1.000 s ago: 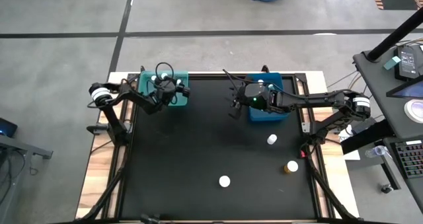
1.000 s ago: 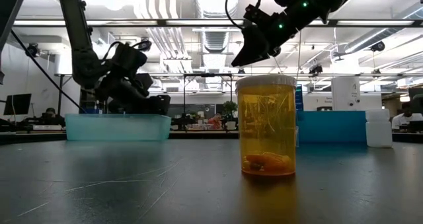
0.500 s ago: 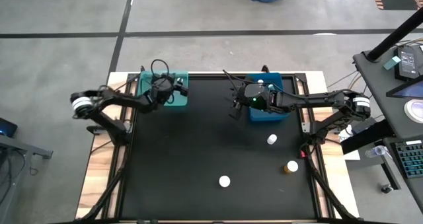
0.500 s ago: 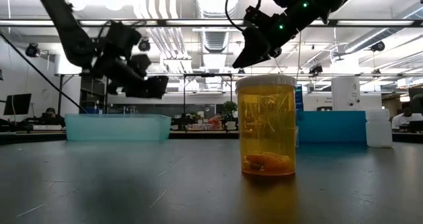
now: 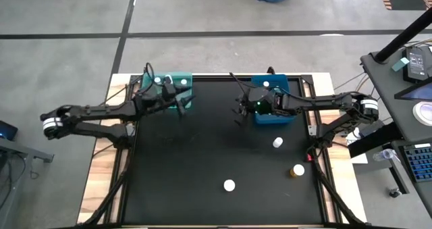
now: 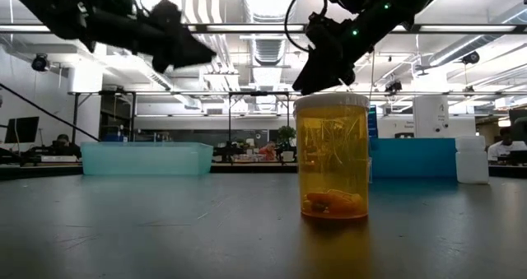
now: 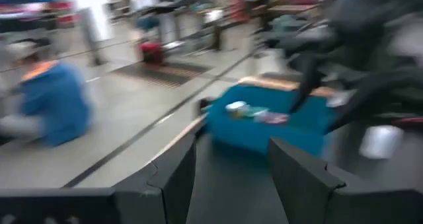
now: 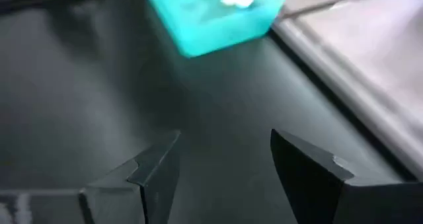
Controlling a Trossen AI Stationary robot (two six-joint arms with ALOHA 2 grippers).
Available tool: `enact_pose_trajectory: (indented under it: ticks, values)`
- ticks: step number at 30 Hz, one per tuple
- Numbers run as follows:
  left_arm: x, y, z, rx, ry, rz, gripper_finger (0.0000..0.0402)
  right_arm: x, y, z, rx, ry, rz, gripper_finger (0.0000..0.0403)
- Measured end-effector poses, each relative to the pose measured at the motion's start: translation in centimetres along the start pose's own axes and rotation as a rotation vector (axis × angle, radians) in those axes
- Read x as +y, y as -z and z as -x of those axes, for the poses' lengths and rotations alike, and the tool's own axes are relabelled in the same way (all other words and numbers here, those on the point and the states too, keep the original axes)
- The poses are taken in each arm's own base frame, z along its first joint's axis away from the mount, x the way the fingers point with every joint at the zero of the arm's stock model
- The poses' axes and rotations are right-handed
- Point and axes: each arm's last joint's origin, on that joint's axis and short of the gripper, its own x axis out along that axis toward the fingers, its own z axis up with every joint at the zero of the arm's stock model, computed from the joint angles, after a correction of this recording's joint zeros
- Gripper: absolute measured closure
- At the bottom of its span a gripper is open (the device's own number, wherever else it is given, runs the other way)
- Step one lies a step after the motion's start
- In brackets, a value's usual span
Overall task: Pick and place medicine bottles into bin by pill shape (circle, oval)
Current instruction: Put the white tablet bottle into the blue bin
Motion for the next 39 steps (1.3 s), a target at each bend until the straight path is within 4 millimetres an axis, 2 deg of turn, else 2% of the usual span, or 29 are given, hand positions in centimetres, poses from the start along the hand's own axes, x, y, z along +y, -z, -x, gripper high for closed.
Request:
enact_pose_trajectory:
  ticks: [6,9,13,19,25,30,39]
  values:
    - [-1.5,-1.4,1.9,-0.052,0.195,0.004,0.0230,1.8,0.5,0.6,0.078,-0.203,-0.154,0.0179]
    - [-2.0,-1.6,2.3,-0.060,0.236,0.003,0.0230,3.0,0.6,1.2,0.182,-0.325,-0.252,0.0179]
    - [-2.6,-1.6,2.4,-0.062,0.265,0.005,0.0230,4.8,0.4,2.5,0.346,-0.355,-0.343,0.0179]
    - [-3.2,-1.3,2.1,-0.039,0.290,0.008,0.0230,6.6,0.0,5.9,0.632,-0.259,-0.400,0.0179]
    - [-3.2,-1.3,2.1,-0.039,0.291,0.026,0.0230,6.2,1.2,8.1,0.850,-0.008,-0.463,0.0179]
    - [-3.2,-1.3,2.1,-0.041,0.291,0.026,0.0230,5.4,3.4,8.8,1.011,0.148,-0.483,0.0179]
    - [-3.2,-1.2,2.1,-0.029,0.291,0.025,0.0230,4.0,7.1,9.2,1.091,0.250,-0.513,0.0179]
